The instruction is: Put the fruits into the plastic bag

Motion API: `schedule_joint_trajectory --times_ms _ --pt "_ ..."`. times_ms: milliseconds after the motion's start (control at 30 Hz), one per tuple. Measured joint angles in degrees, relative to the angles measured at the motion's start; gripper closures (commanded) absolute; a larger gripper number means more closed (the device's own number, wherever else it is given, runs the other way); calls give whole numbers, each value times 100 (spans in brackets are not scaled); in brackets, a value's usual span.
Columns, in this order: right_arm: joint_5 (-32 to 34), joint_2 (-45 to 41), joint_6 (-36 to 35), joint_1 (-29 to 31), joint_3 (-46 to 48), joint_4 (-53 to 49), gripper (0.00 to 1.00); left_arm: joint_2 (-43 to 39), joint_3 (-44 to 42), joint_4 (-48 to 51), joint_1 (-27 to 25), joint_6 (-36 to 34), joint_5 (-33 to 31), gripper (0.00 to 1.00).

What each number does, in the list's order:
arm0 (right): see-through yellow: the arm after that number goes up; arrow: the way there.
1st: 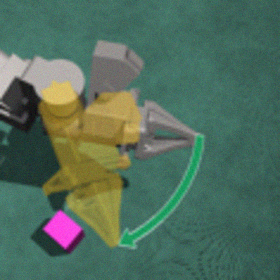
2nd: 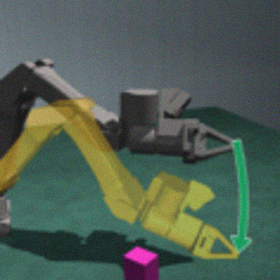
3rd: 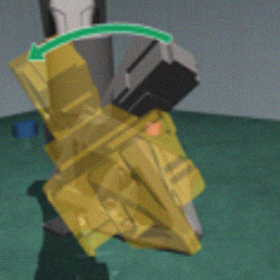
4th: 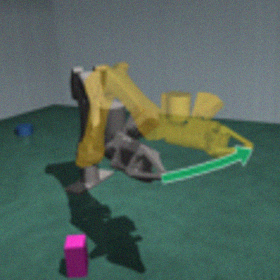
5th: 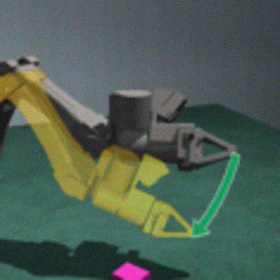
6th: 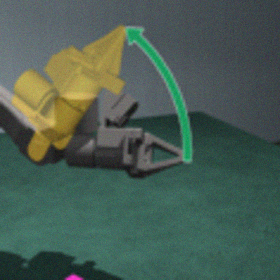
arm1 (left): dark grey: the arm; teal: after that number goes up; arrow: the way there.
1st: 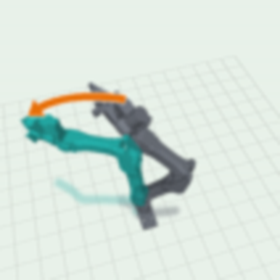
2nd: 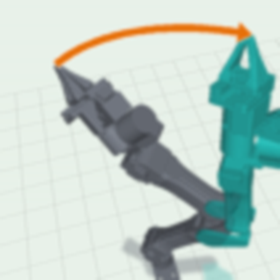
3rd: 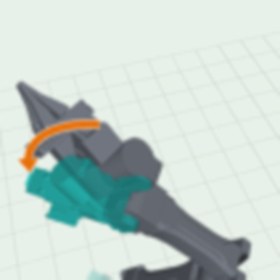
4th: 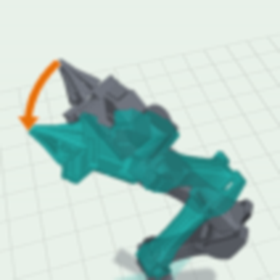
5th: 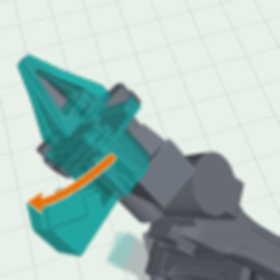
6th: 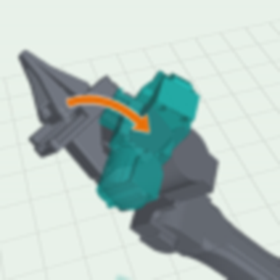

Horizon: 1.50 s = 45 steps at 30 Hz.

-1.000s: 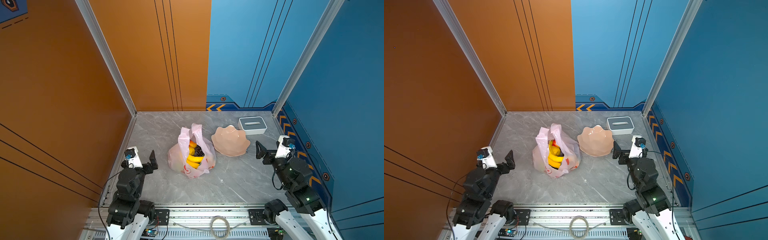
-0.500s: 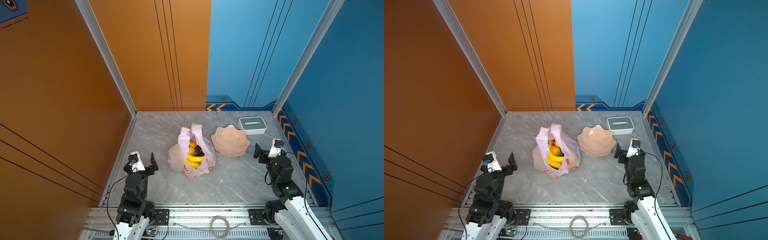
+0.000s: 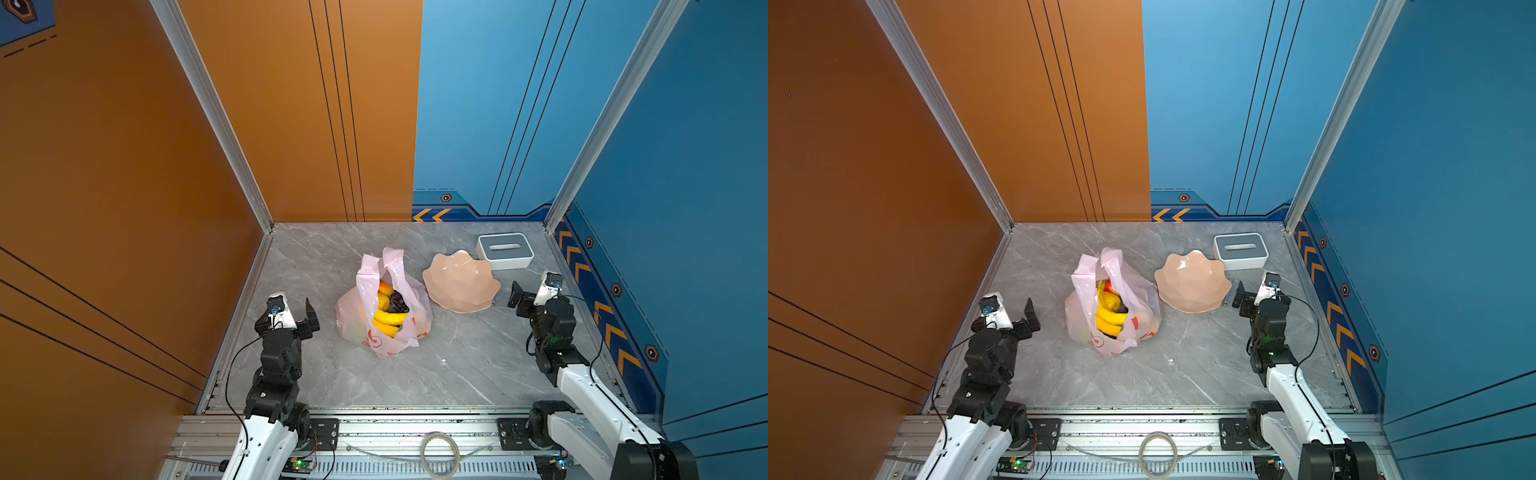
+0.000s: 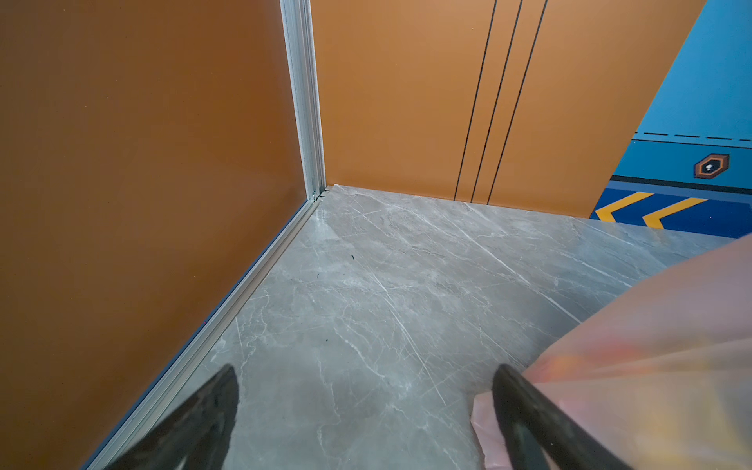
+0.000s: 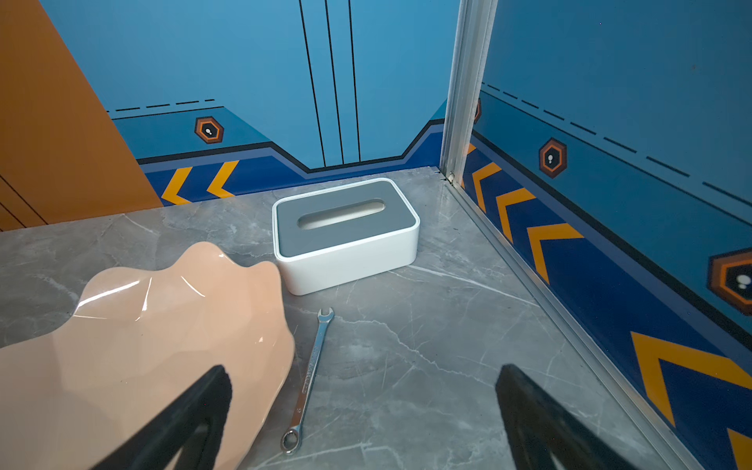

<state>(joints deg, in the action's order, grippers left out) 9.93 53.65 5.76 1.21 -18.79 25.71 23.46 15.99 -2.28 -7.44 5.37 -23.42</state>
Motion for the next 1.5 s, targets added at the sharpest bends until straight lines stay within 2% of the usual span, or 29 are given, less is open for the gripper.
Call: schedule_joint_trajectory --times_ms 533,867,1067,1500 --pt "-227 1650 -107 -15 0 1274 0 1478 7 -1032 254 0 -131 3" --pt "-247 2457 -109 -15 0 2055 0 2667 63 -1633 704 9 -57 2" --pt "-247 2647 -111 -15 13 2356 0 3515 70 -2120 973 173 199 2" --pt "-247 2745 -109 -15 94 2651 0 5198 428 -3086 822 101 459 2"
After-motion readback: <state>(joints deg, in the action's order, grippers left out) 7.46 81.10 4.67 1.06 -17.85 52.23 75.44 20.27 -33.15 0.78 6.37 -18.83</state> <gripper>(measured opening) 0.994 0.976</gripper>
